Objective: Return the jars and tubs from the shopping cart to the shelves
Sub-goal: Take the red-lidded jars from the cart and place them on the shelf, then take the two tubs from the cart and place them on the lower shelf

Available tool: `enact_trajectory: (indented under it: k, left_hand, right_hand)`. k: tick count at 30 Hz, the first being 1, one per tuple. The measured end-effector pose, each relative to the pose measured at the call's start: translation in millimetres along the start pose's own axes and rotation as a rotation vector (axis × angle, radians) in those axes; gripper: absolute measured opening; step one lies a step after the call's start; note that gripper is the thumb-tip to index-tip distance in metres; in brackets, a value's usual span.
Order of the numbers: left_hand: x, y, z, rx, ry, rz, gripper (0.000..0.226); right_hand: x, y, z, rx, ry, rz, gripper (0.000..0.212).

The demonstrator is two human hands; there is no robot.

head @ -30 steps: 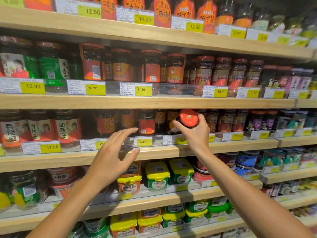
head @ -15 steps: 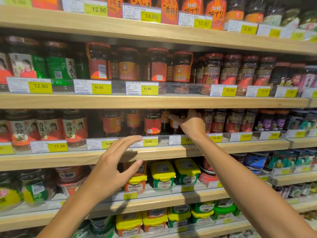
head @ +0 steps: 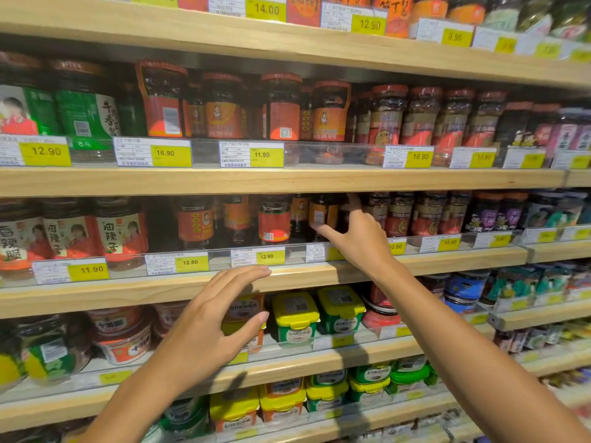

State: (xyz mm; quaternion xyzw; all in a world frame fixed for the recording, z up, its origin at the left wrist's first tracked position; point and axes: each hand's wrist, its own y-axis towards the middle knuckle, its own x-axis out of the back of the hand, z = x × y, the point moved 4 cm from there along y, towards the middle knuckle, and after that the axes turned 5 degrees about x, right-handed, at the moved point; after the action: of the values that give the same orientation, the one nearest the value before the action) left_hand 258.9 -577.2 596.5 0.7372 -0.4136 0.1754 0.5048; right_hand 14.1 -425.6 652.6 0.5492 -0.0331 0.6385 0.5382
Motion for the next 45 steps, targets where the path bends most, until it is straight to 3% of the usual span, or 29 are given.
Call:
enact_trajectory:
  k: [4,6,13,18,30,38,45]
  left_hand:
    - [-29.2,7.4,-6.6,-0.057,0.0,0.087,0.053]
    - [-46.8,12.3,-11.8,-0.102,-0.004,0.125,0.052]
    - [-129.9,35.7,-38.6,-0.235,-0.028,0.289,0.052]
    - [-209.5,47.5,-74.1,-0.352,-0.053,0.419,0.053]
    - [-411.6,39.3,-198.8,-0.65,-0.059,0.753,0.066]
    - [-527.6,-0.2,-277.9,-0.726,-0.104,0.922,0.069]
    - [-628.9,-48.5,-293.8,-0.695,-0.035,1.171,0.074]
  right_hand:
    - [9.8,-37.7,-17.9,0.233,0.065,-0.012,0.077]
    - [20.8,-58.2,-29.2,0.308,0.087,-0.008,0.072]
    - [47.7,-130.6,-114.7,0.296,-0.113,0.034,0.066]
    - [69.1,-190.4,-188.6,0.145,-0.211,0.138,0.067]
    - [148.4,-349.1,-339.8,-0.284,-0.325,0.194,0.07]
    - [186.7,-450.7,-429.9,-0.503,-0.289,0.201,0.073]
    - [187.7,-543.6,-494.7,-0.687,-0.266,0.308,0.076]
